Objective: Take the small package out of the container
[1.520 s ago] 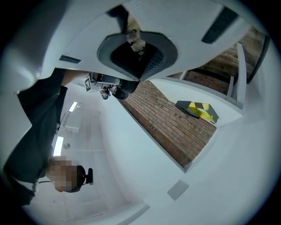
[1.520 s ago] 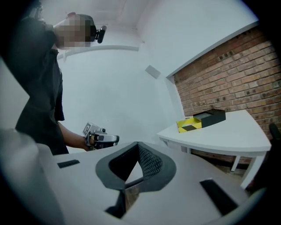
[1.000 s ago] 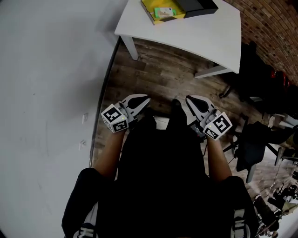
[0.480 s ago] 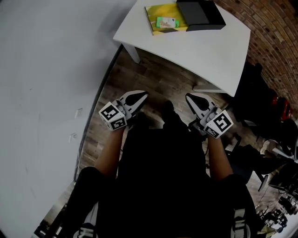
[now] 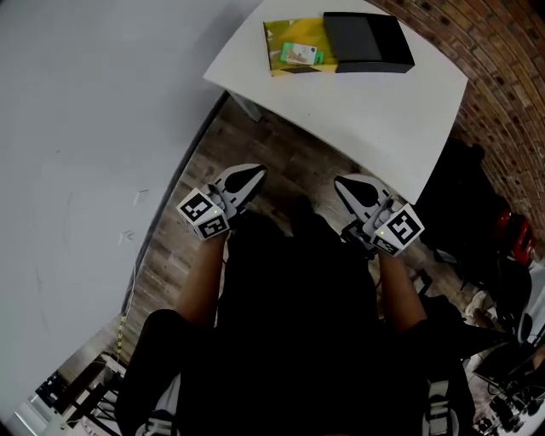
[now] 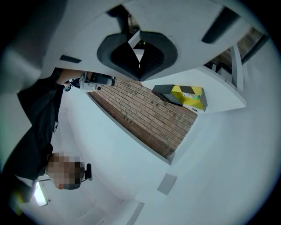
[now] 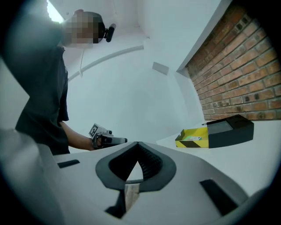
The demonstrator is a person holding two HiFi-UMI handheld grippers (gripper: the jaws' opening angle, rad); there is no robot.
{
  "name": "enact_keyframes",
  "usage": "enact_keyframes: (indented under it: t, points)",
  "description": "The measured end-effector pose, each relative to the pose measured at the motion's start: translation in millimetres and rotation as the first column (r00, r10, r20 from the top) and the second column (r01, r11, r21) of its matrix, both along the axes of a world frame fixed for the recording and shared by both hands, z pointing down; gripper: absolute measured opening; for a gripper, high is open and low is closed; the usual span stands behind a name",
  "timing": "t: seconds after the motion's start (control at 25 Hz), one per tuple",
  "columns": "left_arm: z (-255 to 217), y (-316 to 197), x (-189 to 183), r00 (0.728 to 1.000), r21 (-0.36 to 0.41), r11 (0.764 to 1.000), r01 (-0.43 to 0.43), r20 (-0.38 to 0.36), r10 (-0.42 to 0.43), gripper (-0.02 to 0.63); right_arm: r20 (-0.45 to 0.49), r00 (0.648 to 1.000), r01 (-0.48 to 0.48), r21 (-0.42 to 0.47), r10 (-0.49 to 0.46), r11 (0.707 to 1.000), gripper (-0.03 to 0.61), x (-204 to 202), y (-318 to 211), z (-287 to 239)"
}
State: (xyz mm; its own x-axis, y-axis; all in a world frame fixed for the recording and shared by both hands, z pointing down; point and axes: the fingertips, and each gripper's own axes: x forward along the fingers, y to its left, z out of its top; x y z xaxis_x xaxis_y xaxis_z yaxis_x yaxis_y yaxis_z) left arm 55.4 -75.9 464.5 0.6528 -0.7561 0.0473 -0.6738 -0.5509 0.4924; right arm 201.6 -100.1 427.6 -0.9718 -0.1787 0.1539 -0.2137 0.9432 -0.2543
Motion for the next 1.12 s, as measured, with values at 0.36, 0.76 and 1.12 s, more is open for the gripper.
enact_keyframes:
  t: [0.36, 0.76, 1.12]
  points:
    - [1.8, -0.2, -12.0, 0.992, -0.034, 0.992, 0.124, 0.010, -0.124, 0.015, 0.035, 0.993, 0.109, -0.029, -0.108, 0.994, 0.006, -16.6, -26.1, 5.7]
    - [8.0, -36.6, -39.9, 0.988, -0.024, 0.988, 0.154, -0.022, -0.155, 0.015, -0.009, 0.986, 0.168, -0.007, -0.168, 0.986, 0.006, -48.1, -63.5, 7.0]
    - [-0.6, -109.2, -56.5, 0.996, 0.009, 0.998, 0.065, -0.058, -0.064, 0.015, -0.034, 0.992, 0.126, 0.019, -0.125, 0.992, 0.006, -85.6, -132.9, -9.8]
